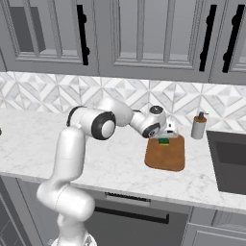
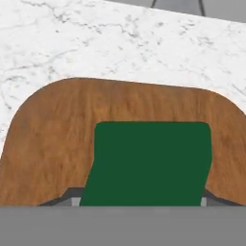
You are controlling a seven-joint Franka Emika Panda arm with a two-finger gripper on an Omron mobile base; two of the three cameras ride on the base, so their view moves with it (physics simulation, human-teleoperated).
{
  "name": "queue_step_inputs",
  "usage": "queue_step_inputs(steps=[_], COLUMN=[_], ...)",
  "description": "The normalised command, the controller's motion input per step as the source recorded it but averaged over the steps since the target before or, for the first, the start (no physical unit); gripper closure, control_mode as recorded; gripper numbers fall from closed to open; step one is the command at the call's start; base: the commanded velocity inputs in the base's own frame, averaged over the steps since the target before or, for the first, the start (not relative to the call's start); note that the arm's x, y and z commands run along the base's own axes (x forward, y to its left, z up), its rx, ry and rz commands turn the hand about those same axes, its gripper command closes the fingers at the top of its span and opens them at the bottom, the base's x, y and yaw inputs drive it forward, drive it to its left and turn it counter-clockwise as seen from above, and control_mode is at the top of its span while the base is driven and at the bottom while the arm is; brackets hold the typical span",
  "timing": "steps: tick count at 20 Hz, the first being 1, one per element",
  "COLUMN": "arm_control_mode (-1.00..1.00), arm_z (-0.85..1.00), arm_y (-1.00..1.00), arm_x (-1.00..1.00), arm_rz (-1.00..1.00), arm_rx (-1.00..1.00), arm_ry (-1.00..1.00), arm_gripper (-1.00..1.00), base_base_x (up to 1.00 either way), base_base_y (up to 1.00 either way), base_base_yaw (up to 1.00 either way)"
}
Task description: Pick up the sponge from the counter and clean the cutting board by briefly scrubbing or pressing down on the cutting board. Once finished, release the sponge.
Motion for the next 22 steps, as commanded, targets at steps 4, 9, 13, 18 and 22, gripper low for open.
queue_step_inputs(steps=[4, 9, 13, 18, 22], arm_control_mode=[-1.00, -1.00, -1.00, -1.00, -1.00], arm_z=[-0.54, -0.21, 0.01, -0.43, -0.91], arm_y=[-1.00, -0.92, -0.75, -0.13, 0.46], arm_x=[-0.86, -0.04, 0.24, -0.39, -1.00], arm_rz=[0.00, 0.05, 0.00, 0.05, 0.12], arm_rx=[0.12, 0.01, 0.01, 0.00, 0.00], arm_ry=[0.08, -0.01, 0.00, 0.00, -0.02], arm_gripper=[1.00, 1.00, 1.00, 1.00, 1.00], base_base_x=[0.00, 0.00, 0.00, 0.00, 0.00], base_base_y=[0.00, 0.00, 0.00, 0.00, 0.00], base_base_yaw=[0.00, 0.00, 0.00, 0.00, 0.00])
